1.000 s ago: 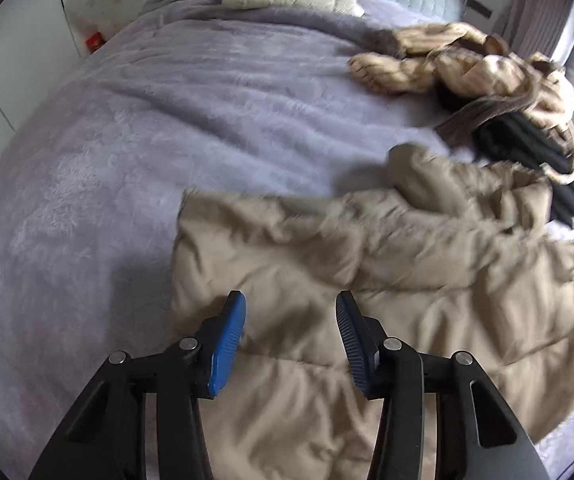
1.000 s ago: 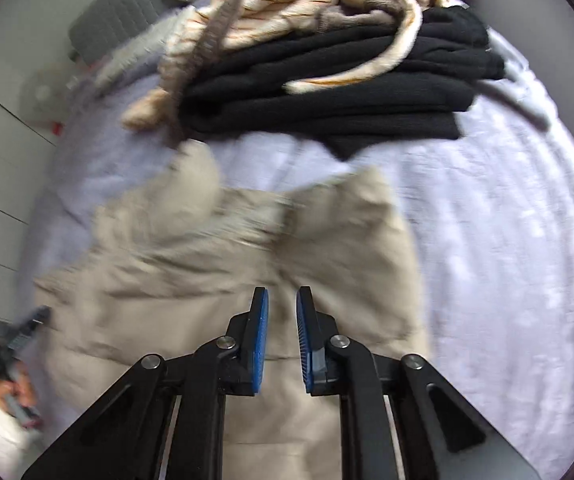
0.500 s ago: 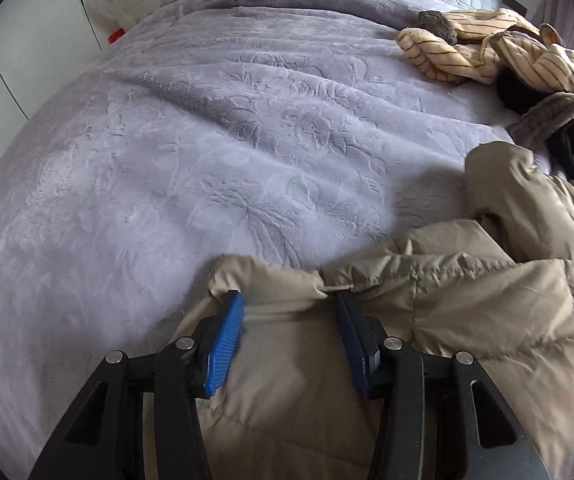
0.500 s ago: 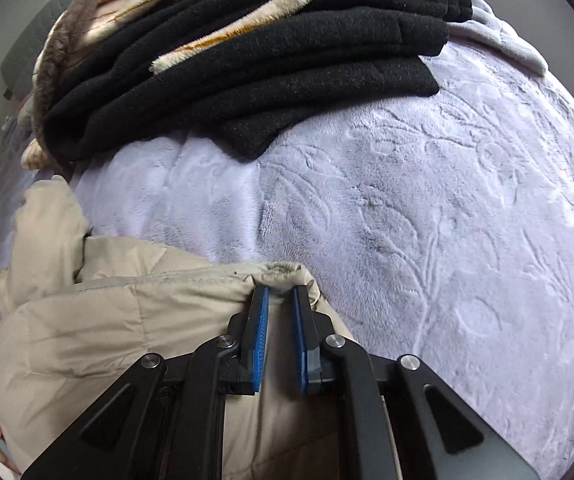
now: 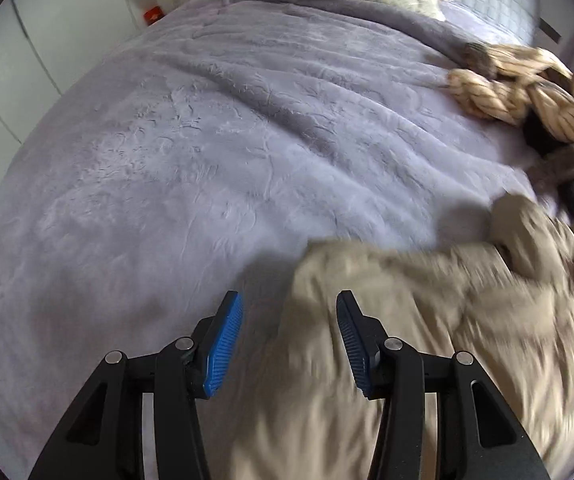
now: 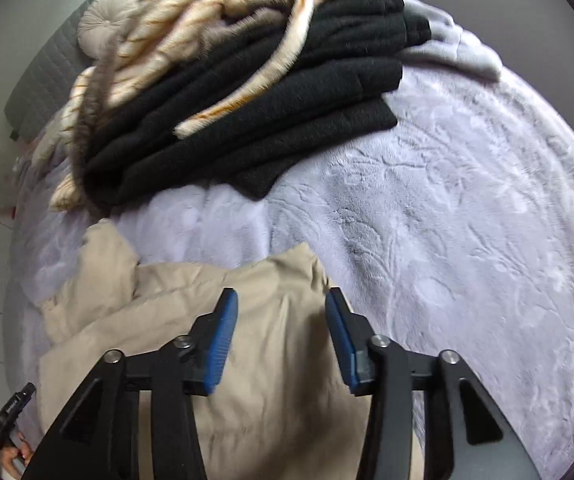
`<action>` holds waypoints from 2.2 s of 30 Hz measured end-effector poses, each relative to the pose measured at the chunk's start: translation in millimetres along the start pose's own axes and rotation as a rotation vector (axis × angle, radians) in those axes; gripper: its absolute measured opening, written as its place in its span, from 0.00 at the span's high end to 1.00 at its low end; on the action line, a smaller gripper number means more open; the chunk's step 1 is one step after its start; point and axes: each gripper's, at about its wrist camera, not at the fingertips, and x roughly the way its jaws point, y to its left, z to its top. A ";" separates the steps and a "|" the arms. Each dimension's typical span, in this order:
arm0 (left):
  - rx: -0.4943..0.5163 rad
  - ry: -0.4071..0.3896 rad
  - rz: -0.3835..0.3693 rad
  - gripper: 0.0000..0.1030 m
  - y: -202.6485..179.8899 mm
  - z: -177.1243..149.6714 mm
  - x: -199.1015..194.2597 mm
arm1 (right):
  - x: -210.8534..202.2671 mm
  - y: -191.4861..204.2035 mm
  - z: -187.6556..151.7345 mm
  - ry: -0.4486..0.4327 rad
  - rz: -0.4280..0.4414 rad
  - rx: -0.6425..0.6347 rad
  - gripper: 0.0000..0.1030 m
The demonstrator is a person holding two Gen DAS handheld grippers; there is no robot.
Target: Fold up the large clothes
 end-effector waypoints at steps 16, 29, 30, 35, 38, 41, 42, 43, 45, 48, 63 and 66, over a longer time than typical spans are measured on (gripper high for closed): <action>0.068 0.065 -0.118 0.07 -30.7 -106.5 -79.0 | -85.2 5.8 -137.2 0.102 0.142 -0.005 0.25; 0.067 0.100 -0.122 0.00 -31.4 -141.5 -90.8 | -77.9 -5.7 -194.6 0.169 0.144 0.074 0.00; 0.064 0.104 -0.124 0.00 -31.2 -143.5 -89.1 | -78.2 -5.8 -197.7 0.155 0.144 0.073 0.00; 0.070 0.131 -0.130 0.00 -30.2 -153.1 -81.3 | -75.7 -9.8 -203.7 0.162 0.176 0.107 0.00; 0.043 0.141 -0.133 0.00 -23.4 -158.0 -76.3 | -72.5 -13.6 -205.9 0.180 0.207 0.139 0.00; 0.002 0.167 -0.135 0.00 -12.0 -162.8 -66.5 | -68.9 -17.7 -208.5 0.201 0.234 0.169 0.00; -0.020 0.182 -0.135 0.00 -6.4 -165.1 -61.9 | -68.2 -18.5 -209.2 0.205 0.239 0.174 0.00; -0.039 0.198 -0.152 0.00 -1.6 -167.3 -57.8 | -66.8 -19.8 -210.2 0.214 0.246 0.180 0.00; -0.073 0.221 -0.201 0.00 7.0 -171.7 -52.3 | -63.8 -23.8 -212.5 0.232 0.263 0.202 0.00; -0.175 0.239 -0.304 0.00 22.7 -178.0 -46.0 | -57.2 -32.0 -215.5 0.269 0.309 0.256 0.00; -0.404 0.265 -0.631 0.00 44.9 -184.8 3.1 | -22.2 -72.4 -215.5 0.300 0.492 0.517 0.00; -0.426 0.249 -0.657 0.00 42.3 -175.7 11.3 | -12.8 -75.0 -213.1 0.282 0.541 0.552 0.00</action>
